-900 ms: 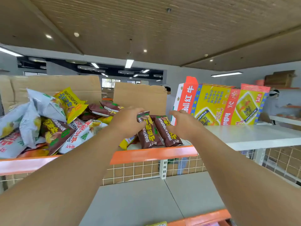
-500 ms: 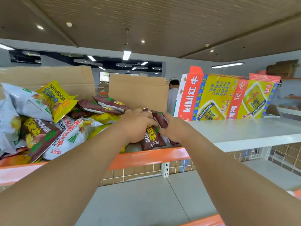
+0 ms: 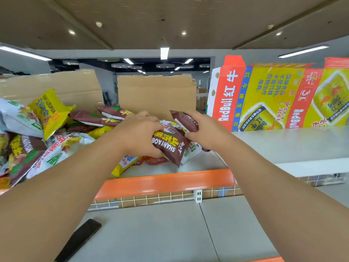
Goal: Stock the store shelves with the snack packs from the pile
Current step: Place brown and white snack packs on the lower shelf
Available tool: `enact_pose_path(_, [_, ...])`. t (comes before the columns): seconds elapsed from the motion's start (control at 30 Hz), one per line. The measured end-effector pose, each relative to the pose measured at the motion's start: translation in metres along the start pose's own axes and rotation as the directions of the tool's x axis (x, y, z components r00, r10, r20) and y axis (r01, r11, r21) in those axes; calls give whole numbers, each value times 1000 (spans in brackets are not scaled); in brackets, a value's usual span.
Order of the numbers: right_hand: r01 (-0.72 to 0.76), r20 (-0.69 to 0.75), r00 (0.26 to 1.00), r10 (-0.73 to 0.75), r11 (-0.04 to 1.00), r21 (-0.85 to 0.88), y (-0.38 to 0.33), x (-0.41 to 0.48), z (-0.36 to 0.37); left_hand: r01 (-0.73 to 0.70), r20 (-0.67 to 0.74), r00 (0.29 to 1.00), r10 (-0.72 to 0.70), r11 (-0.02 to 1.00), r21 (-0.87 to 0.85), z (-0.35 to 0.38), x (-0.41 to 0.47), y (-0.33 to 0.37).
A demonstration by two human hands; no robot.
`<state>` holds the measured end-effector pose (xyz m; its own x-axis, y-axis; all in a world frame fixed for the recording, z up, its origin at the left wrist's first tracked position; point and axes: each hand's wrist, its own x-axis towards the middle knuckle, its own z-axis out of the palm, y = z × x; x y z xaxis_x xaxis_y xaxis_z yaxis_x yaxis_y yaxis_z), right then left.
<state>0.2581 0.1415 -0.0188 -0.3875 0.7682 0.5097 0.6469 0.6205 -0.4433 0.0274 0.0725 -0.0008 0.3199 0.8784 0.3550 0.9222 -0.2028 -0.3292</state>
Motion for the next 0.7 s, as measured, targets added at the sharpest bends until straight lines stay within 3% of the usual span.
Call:
enact_pose_path(0.1, [-12,5,1000,12,999,48,24,3,-12,54,-41,998,-55,998,-31,5,10,28])
enact_pose_path(0.23, [-45,71,996,46,999,-11,55,4,-15,93,-91,991,-98,994,-63,20,14,68])
enact_pose_path(0.37, [-88,103,991,87,996,-1,79,4,-9,157,-57,985,-164,981,-114,34,10,90])
enact_pose_path(0.5, [-90,201,974,108,991,-100,89,0,-8,262,-55,954,-293,912,-314,43,3,94])
enact_pose_path(0.7, [-38,213,972,103,957,-287,91,-4,2,297,-52,939,-340,879,-374,44,-1,93])
